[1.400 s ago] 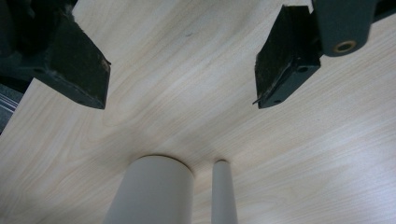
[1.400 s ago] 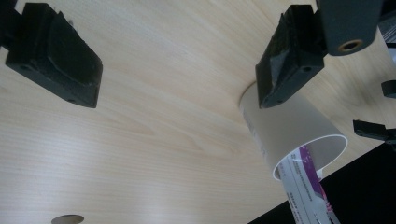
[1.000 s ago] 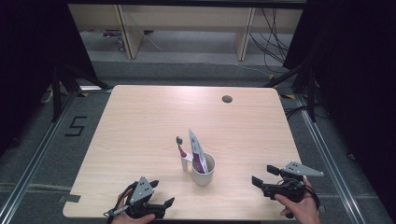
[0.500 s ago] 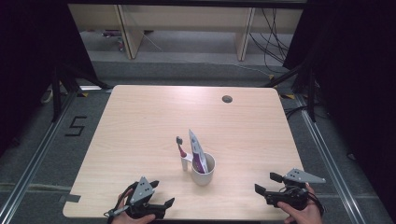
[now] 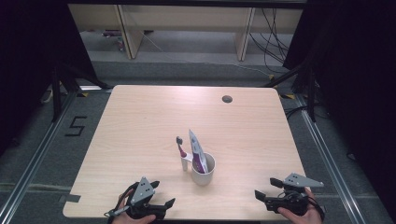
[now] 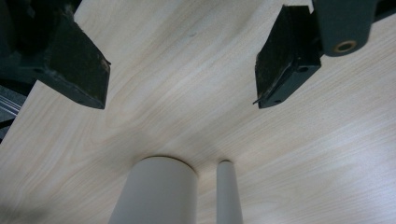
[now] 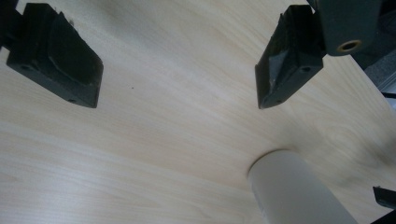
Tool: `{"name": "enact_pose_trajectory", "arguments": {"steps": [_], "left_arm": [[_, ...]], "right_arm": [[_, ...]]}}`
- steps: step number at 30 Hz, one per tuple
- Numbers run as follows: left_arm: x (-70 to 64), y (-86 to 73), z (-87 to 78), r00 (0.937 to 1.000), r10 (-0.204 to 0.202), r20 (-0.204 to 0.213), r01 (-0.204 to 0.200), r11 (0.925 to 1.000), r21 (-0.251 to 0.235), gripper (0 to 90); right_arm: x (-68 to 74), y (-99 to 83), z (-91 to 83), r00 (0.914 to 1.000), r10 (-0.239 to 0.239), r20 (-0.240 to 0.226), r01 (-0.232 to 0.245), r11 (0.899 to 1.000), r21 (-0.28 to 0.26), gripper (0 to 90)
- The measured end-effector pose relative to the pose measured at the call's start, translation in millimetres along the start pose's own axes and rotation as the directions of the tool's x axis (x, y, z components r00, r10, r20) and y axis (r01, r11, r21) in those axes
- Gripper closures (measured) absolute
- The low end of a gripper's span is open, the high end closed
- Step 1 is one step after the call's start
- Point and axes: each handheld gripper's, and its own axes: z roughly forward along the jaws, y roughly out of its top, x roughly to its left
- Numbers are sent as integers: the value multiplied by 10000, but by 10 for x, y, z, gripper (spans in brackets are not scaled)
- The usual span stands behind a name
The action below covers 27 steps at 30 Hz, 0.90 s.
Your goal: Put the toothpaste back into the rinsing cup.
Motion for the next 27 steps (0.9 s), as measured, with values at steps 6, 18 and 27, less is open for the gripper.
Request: {"name": "enact_pose_trajectory", "arguments": {"steps": [6,18,27], "left_arm": [[0,0,6,10000,51,53,-51,10000,-12,177],[-16,2,15,9999,107,123,-107,9999,31,177],[-22,1,30,9998,125,174,-125,9999,-13,177]], "right_arm": [[14,-28,-1,9986,-504,175,498,9982,336,160],[28,-61,32,9981,-605,135,597,9967,544,160],[43,-59,65,9964,-806,245,793,9955,524,161]]}}
